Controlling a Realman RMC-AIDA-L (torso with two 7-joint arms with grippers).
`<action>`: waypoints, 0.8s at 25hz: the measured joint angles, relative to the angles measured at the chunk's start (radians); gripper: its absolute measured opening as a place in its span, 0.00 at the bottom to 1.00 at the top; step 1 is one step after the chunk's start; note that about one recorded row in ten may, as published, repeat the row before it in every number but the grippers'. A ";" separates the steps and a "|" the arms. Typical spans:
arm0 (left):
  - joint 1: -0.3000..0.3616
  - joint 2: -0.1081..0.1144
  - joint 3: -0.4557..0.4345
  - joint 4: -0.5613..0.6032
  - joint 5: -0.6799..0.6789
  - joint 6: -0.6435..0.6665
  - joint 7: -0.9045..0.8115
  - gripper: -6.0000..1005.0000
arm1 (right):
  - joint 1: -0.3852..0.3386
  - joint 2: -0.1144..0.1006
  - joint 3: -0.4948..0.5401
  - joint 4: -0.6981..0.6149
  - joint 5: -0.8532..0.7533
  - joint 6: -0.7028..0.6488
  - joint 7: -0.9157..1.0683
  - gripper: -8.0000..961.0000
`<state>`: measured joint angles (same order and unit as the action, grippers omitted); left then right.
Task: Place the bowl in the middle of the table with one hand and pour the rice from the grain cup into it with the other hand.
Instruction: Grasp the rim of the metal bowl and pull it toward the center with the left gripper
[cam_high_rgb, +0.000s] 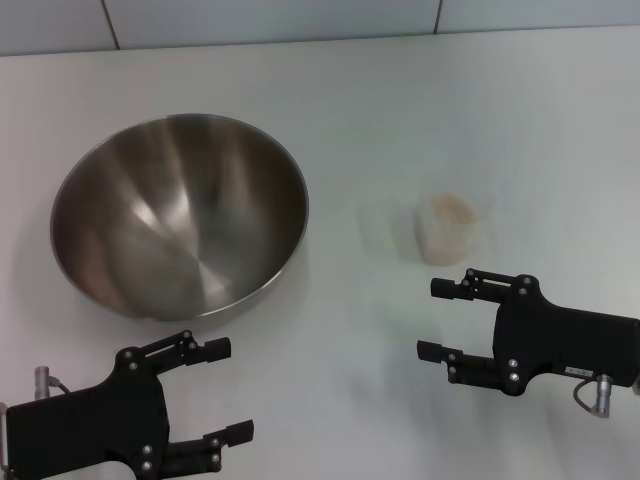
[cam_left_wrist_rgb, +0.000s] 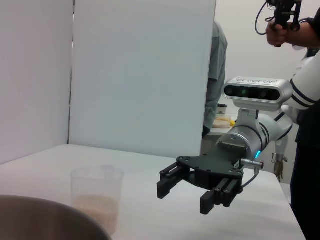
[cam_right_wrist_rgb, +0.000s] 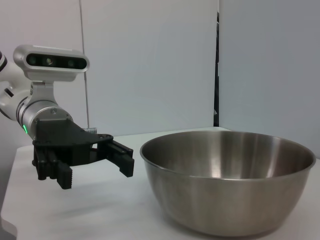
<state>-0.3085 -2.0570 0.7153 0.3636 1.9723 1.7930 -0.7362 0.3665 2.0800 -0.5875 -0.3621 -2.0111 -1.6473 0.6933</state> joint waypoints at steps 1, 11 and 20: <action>0.000 0.000 0.000 0.000 0.000 0.000 0.000 0.81 | 0.000 0.000 0.000 0.000 0.000 0.000 0.000 0.71; -0.001 0.000 -0.001 0.000 0.000 0.000 -0.003 0.80 | 0.000 0.000 0.000 0.000 0.000 0.000 0.000 0.71; -0.001 0.000 -0.039 0.001 -0.016 0.080 0.000 0.79 | -0.001 0.000 0.000 0.000 0.000 -0.002 0.000 0.71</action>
<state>-0.3099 -2.0572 0.6759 0.3642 1.9563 1.8732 -0.7364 0.3651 2.0800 -0.5875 -0.3620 -2.0111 -1.6496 0.6933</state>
